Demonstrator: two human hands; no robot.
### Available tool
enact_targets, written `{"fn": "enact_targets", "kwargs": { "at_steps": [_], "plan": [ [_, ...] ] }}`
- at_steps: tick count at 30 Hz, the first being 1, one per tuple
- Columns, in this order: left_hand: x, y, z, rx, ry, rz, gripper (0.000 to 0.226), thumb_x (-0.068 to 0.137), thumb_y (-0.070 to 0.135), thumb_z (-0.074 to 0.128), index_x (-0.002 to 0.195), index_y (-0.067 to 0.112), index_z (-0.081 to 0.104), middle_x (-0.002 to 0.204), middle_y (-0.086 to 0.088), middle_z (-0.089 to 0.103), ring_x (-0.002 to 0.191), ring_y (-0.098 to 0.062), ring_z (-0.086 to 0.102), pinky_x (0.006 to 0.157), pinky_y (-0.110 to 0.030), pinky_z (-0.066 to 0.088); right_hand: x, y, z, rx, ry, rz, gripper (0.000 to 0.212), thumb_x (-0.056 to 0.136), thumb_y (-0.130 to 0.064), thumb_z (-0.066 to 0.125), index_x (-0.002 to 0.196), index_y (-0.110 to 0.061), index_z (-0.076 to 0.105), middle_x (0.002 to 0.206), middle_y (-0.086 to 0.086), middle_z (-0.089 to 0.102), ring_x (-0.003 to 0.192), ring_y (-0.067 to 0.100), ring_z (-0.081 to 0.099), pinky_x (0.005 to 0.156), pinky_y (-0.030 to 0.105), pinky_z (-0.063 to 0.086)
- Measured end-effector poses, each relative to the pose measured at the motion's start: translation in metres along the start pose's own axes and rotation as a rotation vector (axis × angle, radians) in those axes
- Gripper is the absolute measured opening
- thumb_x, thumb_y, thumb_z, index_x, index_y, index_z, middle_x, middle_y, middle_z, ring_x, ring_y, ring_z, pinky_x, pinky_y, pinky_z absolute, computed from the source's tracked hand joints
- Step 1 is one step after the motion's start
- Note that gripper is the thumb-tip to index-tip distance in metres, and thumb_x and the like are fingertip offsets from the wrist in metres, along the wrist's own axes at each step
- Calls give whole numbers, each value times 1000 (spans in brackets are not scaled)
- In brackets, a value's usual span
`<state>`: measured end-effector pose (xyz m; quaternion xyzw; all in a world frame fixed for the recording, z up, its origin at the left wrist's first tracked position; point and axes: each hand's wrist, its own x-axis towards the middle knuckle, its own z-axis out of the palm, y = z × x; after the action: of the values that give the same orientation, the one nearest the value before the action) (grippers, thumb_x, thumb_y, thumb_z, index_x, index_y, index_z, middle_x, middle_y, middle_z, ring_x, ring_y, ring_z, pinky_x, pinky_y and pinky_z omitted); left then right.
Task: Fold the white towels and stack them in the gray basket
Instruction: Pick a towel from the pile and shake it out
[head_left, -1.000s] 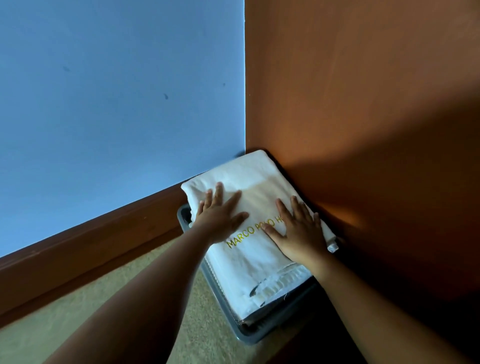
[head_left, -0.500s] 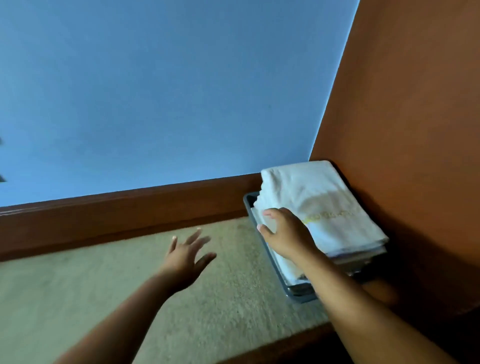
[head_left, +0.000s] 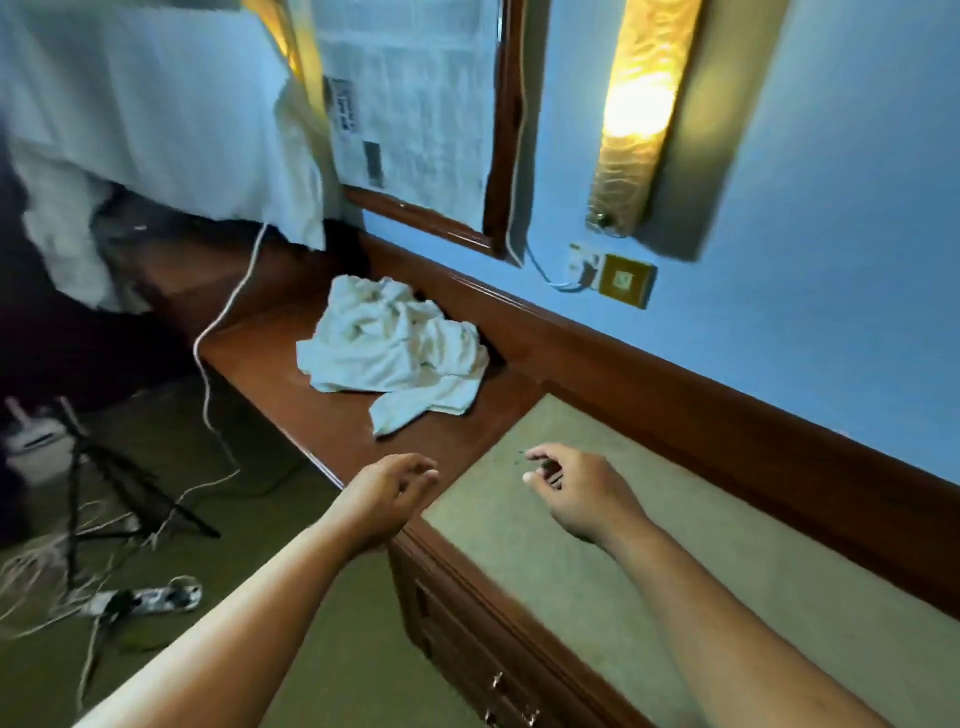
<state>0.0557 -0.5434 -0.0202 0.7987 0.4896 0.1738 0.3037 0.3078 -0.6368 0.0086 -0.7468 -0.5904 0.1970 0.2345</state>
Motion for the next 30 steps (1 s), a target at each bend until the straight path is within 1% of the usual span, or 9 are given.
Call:
{"fn": "enact_targets", "kwargs": {
  "at_steps": [3, 7, 11, 14, 16, 19, 23, 26, 30],
  "plan": [
    [-17, -44, -38, -52, 86, -136, 15, 99, 41, 59, 110, 37, 68, 94, 18, 68, 82, 3, 62, 75, -19, 47, 42, -53, 38, 15, -83, -111, 24, 90, -41, 63, 113, -36, 65, 86, -17, 65, 84, 2, 62, 71, 26, 51],
    [-15, -88, -60, -74, 133, -239, 10, 99, 41, 59, 105, 41, 67, 91, 15, 69, 77, 2, 61, 68, -14, 45, 90, -89, 73, 15, -125, -176, 24, 90, -43, 63, 113, -37, 65, 87, -18, 65, 88, 2, 61, 77, 31, 54],
    [29, -119, -77, -55, 121, -263, 9, 98, 42, 60, 105, 43, 65, 89, 15, 68, 77, 1, 61, 66, -11, 43, 146, -104, 96, 21, -150, -179, 25, 90, -43, 63, 114, -36, 65, 92, -18, 66, 91, 4, 62, 77, 29, 53],
    [75, -136, -91, -60, 116, -245, 13, 98, 41, 60, 109, 39, 67, 91, 17, 67, 77, 4, 60, 67, -11, 43, 194, -109, 104, 6, -164, -155, 25, 92, -43, 61, 116, -36, 65, 96, -19, 64, 92, 5, 61, 77, 28, 52],
    [102, -146, -101, -61, 81, -241, 17, 97, 42, 60, 112, 38, 68, 95, 17, 67, 81, 2, 61, 73, -17, 48, 225, -113, 108, 15, -162, -140, 26, 91, -43, 61, 116, -35, 67, 90, -19, 63, 91, 5, 62, 78, 30, 54],
    [138, -165, -115, -56, 56, -253, 20, 97, 44, 60, 114, 39, 67, 104, 19, 68, 89, 0, 64, 83, -24, 54, 272, -121, 119, 18, -188, -110, 26, 92, -42, 62, 116, -34, 66, 91, -16, 66, 88, 5, 63, 78, 31, 54],
    [176, -201, -131, -76, 64, -275, 19, 98, 43, 60, 115, 37, 67, 97, 18, 67, 83, 0, 62, 72, -14, 47, 329, -128, 148, 35, -203, -59, 23, 91, -39, 61, 113, -34, 66, 90, -13, 65, 84, 4, 62, 75, 30, 53],
    [204, -233, -142, -90, 30, -278, 20, 98, 41, 60, 116, 36, 67, 86, 21, 64, 74, 4, 59, 67, -12, 42, 366, -131, 181, 69, -235, 23, 15, 92, -36, 62, 107, -34, 63, 84, -11, 65, 80, 4, 62, 69, 27, 51],
    [257, -283, -163, -72, -29, -264, 20, 99, 42, 59, 116, 35, 67, 77, 21, 61, 69, 8, 57, 64, -12, 42, 423, -130, 227, 121, -251, 157, 20, 90, -37, 61, 110, -33, 62, 91, -15, 65, 91, 8, 62, 78, 27, 51]
  ]
}}
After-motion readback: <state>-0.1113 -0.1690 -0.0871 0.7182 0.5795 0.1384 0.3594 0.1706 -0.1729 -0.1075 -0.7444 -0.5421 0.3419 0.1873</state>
